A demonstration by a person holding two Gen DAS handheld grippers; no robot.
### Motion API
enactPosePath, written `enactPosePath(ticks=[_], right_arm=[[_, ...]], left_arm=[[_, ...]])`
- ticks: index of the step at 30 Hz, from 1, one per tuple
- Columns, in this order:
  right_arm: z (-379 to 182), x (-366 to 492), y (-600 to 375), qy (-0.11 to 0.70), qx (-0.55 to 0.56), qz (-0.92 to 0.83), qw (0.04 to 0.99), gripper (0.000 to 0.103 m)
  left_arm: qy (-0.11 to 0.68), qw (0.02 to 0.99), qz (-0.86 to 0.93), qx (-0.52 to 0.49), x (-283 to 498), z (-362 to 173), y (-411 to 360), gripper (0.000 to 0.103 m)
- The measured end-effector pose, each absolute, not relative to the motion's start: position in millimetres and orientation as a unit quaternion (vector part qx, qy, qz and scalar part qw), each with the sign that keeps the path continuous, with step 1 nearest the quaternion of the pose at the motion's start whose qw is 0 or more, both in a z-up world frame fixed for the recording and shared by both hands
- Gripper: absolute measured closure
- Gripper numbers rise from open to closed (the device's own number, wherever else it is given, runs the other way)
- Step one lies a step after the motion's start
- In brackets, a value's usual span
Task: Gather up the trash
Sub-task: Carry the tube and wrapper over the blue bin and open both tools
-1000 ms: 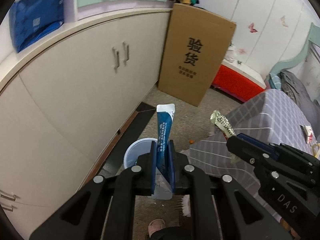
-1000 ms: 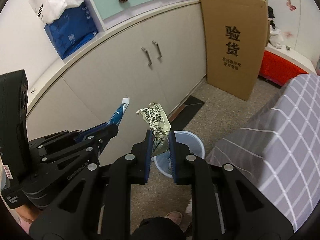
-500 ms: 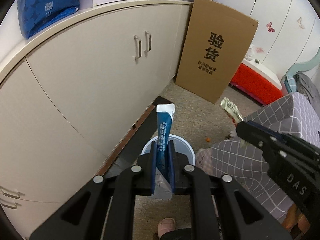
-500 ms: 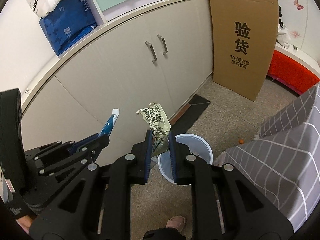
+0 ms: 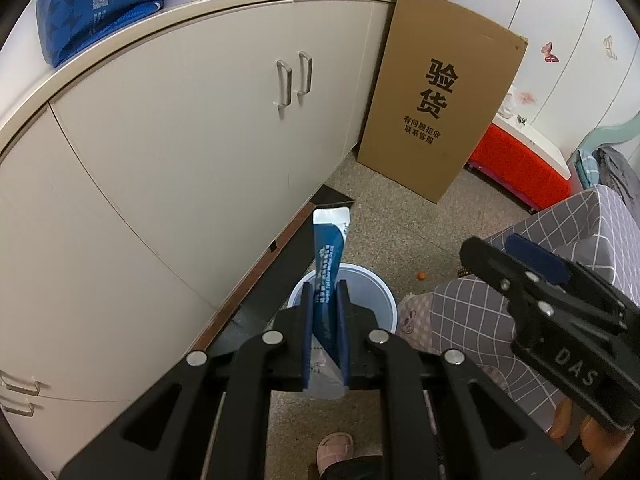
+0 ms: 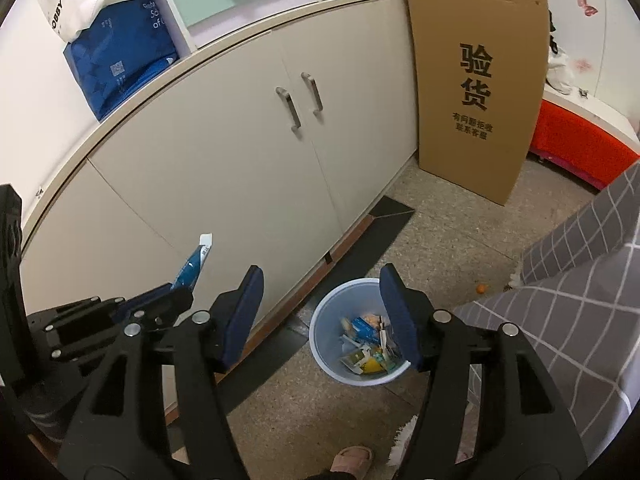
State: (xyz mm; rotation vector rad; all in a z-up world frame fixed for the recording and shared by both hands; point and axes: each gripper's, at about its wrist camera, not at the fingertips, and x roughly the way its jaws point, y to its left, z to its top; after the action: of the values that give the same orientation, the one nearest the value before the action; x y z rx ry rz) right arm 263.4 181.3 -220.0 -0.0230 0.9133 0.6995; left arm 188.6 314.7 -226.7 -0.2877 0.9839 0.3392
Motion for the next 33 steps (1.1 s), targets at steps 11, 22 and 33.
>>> enactPosePath(ticks=[11, 22, 33], right_arm=[[-207, 253, 167, 0.423, 0.001, 0.338, 0.84, 0.042], [-199, 248, 156, 0.419, 0.008, 0.332, 0.845, 0.04], [-190, 243, 139, 0.396, 0.0, 0.309, 0.865, 0.038]], left_arm=[[0.467, 0.861, 0.152, -0.13, 187, -221, 303, 0.092], [0.469, 0.863, 0.144, -0.123, 189, -218, 295, 0.092], [0.477, 0.862, 0.13, -0.113, 202, -221, 282, 0.092]])
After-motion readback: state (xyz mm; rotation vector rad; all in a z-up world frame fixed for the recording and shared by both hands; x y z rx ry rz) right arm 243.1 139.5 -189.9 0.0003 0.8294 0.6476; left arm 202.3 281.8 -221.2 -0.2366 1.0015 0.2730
